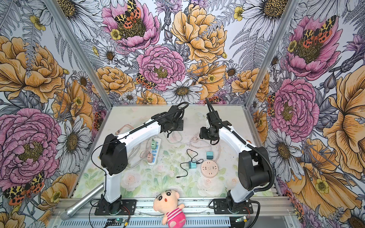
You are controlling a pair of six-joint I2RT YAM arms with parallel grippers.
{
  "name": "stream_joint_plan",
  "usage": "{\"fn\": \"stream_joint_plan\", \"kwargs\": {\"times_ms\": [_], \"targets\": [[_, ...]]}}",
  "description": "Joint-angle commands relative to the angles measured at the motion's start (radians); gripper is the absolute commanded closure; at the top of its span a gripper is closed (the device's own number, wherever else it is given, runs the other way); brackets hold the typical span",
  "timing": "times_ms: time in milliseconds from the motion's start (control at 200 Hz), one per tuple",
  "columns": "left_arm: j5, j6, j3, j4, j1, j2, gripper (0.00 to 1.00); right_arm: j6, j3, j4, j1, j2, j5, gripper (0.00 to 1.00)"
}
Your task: Insert the plug
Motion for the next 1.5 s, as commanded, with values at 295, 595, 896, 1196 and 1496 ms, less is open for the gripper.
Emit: {"fn": "stream_joint_plan", "kwargs": {"times_ms": [295, 595, 896, 1196, 1496], "targets": [[-0.003, 0.077, 0.34, -0.009, 0.095, 0.354, 0.35, -0.038, -0.031, -0.003, -0.063, -0.086, -0.037, 0.38], [0.089, 0.018, 0.445, -0.007, 0.126, 0.485, 0.36, -0.053, -0.004, -0.004, -0.087, -0.068, -0.036, 0.38], [0.138, -0.007, 0.507, -0.006, 0.116, 0.54, 0.62, -0.059, -0.012, -0.003, -0.095, -0.068, -0.039, 0.39], [0.315, 0.001, 0.555, 0.123, 0.072, 0.527, 0.84, -0.059, -0.029, -0.002, -0.102, -0.105, -0.027, 0.39], [0.504, -0.099, 0.518, 0.418, 0.061, 0.464, 0.88, -0.056, -0.056, -0.003, -0.123, -0.162, -0.012, 0.39]]}}
